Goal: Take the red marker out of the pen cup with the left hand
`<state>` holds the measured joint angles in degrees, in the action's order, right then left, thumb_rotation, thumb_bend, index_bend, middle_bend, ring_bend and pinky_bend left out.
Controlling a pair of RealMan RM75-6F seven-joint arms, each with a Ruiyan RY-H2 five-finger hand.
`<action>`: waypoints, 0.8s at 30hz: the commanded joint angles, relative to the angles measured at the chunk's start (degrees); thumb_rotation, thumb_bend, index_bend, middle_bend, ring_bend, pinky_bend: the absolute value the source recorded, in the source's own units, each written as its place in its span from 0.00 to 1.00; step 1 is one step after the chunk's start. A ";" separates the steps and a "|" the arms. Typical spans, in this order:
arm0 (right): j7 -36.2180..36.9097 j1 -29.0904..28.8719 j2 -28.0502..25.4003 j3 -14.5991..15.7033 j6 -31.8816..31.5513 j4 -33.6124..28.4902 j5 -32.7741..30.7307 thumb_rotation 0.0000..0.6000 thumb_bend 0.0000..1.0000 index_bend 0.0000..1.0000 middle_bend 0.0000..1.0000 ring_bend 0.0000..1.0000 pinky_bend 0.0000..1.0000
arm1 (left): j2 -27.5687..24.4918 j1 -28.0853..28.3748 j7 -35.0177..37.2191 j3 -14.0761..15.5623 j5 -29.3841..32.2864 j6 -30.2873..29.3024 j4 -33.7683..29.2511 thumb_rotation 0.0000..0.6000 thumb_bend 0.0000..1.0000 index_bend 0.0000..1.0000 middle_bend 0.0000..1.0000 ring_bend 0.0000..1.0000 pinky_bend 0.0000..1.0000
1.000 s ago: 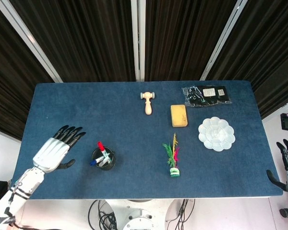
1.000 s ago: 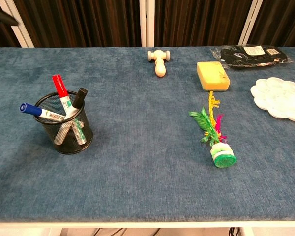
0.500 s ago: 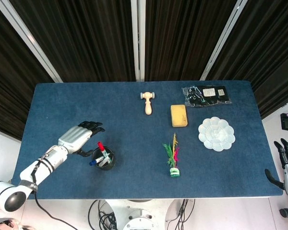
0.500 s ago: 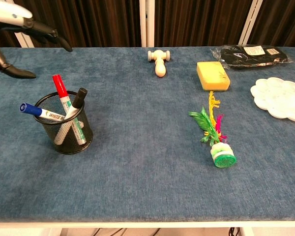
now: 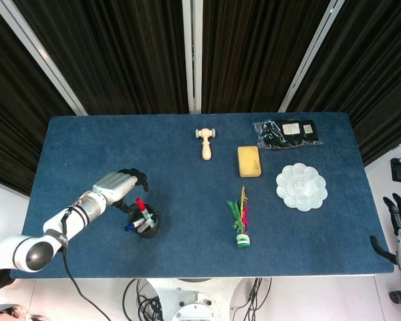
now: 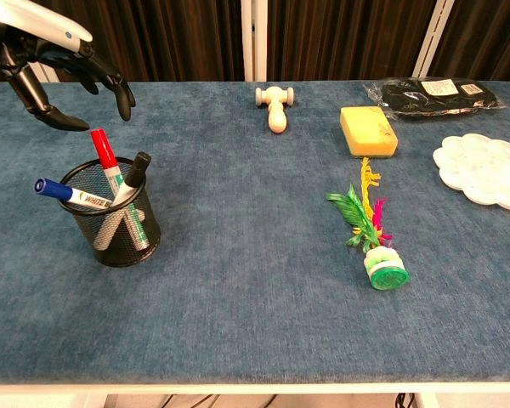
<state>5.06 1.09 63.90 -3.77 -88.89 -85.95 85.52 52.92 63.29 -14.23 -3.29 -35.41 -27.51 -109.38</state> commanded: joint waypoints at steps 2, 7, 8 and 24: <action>0.37 -0.04 0.03 -0.01 0.26 0.35 -0.19 1.00 0.23 0.00 0.00 0.00 0.00 | 1.42 4.70 -1.83 4.18 5.02 -0.35 1.52 1.00 0.39 0.32 0.11 0.00 0.09; 1.04 -0.12 0.15 -0.20 0.71 0.90 -0.79 1.00 0.23 0.00 0.00 0.00 0.00 | 1.63 7.74 -2.52 7.29 7.81 -0.41 1.54 1.00 0.39 0.35 0.11 0.00 0.09; 1.11 -0.14 0.17 -0.21 0.75 0.96 -0.80 1.00 0.23 0.00 0.00 0.00 0.00 | 1.64 8.19 -2.45 7.64 8.22 -0.38 1.53 1.00 0.39 0.35 0.11 0.00 0.09; 1.32 -0.28 0.25 -0.26 1.15 1.19 -1.06 1.00 0.24 0.00 0.00 0.00 0.00 | 1.94 11.74 2.20 9.33 8.97 1.90 2.30 1.00 0.39 0.42 0.13 0.00 0.09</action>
<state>6.37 0.82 64.14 -4.02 -87.74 -84.76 84.47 54.84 74.91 -12.18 5.94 -26.39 -25.75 -107.15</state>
